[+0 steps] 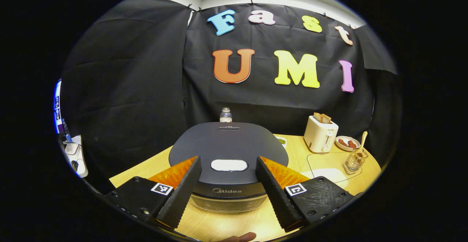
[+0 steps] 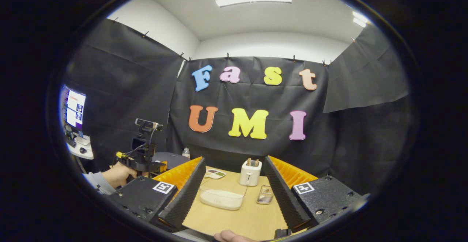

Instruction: Close the left gripper, press the button to open the rice cooker; take a wooden spoon from the chopstick holder with the right hand, scoop a spoonful of rice and pour it into the rice cooker, then put the wooden spoon back into the chopstick holder.

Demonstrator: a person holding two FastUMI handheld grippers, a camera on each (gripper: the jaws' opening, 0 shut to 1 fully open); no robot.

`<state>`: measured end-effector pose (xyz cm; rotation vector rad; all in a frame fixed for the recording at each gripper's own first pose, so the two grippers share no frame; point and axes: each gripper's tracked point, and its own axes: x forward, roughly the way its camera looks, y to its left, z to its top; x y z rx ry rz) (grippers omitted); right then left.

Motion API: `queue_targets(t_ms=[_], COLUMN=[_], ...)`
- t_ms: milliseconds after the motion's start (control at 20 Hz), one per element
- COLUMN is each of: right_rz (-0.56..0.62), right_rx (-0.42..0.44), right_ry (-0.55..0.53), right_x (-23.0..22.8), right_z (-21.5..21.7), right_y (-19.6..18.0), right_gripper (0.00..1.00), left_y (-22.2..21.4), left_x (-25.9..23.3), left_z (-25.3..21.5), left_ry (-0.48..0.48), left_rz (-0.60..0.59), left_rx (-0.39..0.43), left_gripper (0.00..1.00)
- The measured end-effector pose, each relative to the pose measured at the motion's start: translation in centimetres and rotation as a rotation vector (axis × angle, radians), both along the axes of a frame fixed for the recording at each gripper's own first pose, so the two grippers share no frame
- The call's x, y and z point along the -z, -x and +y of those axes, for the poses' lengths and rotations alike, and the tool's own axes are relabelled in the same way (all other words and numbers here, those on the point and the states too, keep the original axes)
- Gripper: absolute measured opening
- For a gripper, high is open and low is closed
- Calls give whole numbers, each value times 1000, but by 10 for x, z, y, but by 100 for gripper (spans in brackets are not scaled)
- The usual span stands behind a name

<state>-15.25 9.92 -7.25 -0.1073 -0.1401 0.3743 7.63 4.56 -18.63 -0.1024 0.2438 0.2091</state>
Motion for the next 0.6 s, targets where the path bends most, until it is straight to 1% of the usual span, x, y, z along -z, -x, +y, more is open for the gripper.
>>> queue_targets(t_ms=[100, 200, 350, 500, 600], right_rz=[13, 33, 68, 100, 121], right_rx=[18, 34, 54, 54, 59], right_ry=[-13, -23, -40, -56, -68], right_x=[1, 5, 13, 17, 21], right_z=[-5, -9, -17, -14, -15], right_y=[-8, -15, -21, -24, -29], right_gripper=[100, 100, 100, 100, 100], left_y=[5, 12, 28, 49, 65], left_x=[-9, -19, -34, -51, -63], left_z=[-5, -1, 1, -15, -26], left_ry=[49, 63, 28, 29, 4], left_rz=[-6, -22, -33, -45, -63], left_rx=[12, 15, 35, 79, 109], left_gripper=[95, 94, 91, 91, 92])
